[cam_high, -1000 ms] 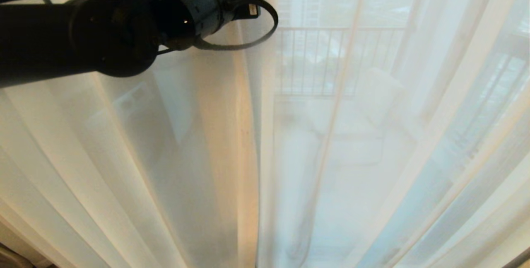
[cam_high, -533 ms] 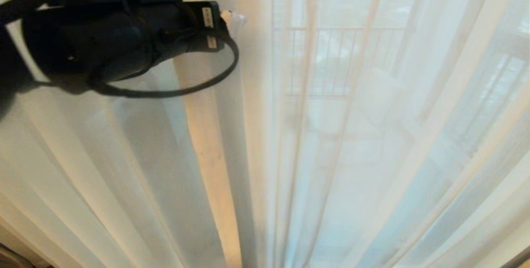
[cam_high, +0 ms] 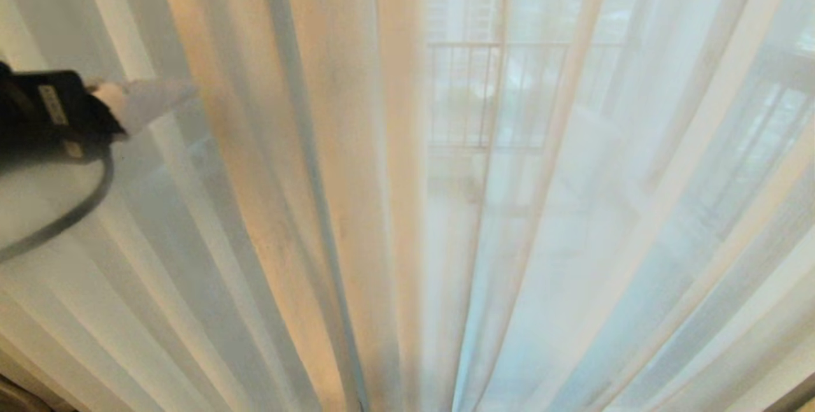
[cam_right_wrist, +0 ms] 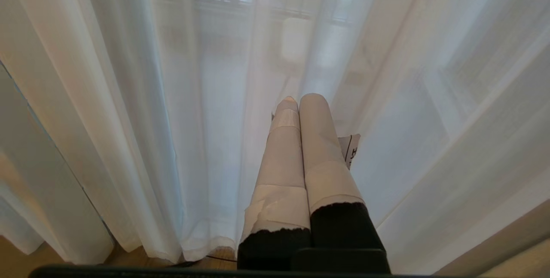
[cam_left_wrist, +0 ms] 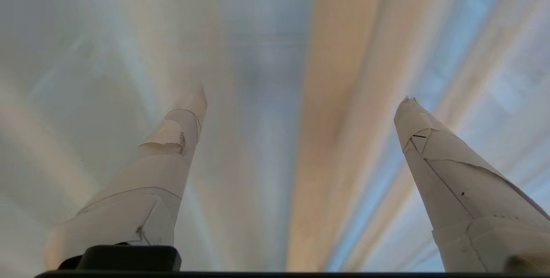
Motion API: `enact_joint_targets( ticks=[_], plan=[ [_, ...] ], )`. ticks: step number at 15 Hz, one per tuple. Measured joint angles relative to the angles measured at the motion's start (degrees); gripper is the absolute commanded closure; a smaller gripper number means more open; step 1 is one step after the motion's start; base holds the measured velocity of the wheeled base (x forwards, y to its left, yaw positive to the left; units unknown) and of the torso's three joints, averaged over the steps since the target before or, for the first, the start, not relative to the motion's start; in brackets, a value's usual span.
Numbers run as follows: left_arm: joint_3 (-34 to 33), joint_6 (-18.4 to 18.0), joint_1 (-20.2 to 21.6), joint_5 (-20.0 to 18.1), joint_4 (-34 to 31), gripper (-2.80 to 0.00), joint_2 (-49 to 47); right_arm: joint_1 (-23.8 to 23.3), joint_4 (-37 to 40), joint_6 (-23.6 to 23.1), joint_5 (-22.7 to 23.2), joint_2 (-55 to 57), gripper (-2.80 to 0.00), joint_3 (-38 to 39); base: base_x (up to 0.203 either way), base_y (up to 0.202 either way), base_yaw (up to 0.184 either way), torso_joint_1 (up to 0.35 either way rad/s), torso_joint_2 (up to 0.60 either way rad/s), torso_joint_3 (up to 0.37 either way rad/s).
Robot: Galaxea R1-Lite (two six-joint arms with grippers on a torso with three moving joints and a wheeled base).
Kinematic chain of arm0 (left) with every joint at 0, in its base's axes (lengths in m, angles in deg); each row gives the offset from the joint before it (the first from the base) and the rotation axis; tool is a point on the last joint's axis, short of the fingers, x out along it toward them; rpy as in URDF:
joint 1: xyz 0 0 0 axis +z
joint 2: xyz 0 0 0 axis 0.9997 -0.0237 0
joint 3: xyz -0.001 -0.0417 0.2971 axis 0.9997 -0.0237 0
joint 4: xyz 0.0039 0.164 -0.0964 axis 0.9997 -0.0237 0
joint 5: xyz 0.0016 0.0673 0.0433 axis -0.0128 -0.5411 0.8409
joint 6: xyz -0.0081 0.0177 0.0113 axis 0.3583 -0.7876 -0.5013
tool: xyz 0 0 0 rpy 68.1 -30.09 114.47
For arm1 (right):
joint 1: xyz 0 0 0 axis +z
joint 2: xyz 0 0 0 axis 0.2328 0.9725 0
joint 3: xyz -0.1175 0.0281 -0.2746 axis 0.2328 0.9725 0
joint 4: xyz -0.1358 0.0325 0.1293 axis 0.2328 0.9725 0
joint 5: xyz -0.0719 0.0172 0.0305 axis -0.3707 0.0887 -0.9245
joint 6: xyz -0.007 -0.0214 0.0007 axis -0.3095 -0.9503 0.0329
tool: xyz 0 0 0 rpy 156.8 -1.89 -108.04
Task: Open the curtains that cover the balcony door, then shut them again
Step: Close the inner curtains on both sides, then close the outer curtains on both sides
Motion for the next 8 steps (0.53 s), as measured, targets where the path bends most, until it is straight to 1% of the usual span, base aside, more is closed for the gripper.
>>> enact_joint_targets(
  ticks=[1, 2, 3, 4, 8],
  plan=[
    [-1.77, -0.02, 3.48, -2.54, -0.39, -2.8, 2.36, 0.0, 0.0, 0.02, -0.02, 0.0, 0.0, 0.0, 0.0, 0.0, 0.0, 0.0, 0.0, 0.0],
    [-3.73, -0.04, 6.72, -5.02, -0.59, 0.0, 4.56, 0.0, 0.0, 0.0, 0.0, 0.0, 0.0, 0.0, 0.0, 0.0, 0.0, 0.0, 0.0, 0.0],
    [-6.05, -0.02, 9.57, -7.5, -0.79, 0.0, 6.85, 0.0, 0.0, 0.01, 0.0, 0.0, 0.0, 0.0, 0.0, 0.0, 0.0, 0.0, 0.0, 0.0],
    [-8.04, -0.06, 11.26, -8.8, -0.81, 0.0, 8.8, 0.0, 0.0, 0.02, 0.0, 0.0, 0.0, 0.0, 0.0, 0.0, 0.0, 0.0, 0.0, 0.0],
    [-12.95, 0.02, 14.34, -9.31, -1.13, 0.0, 14.11, 0.0, 0.02, 0.0, 0.0, 0.0, 0.0, 0.0, 0.0, 0.0, 0.0, 0.0, 0.0, 0.0]
  ],
)
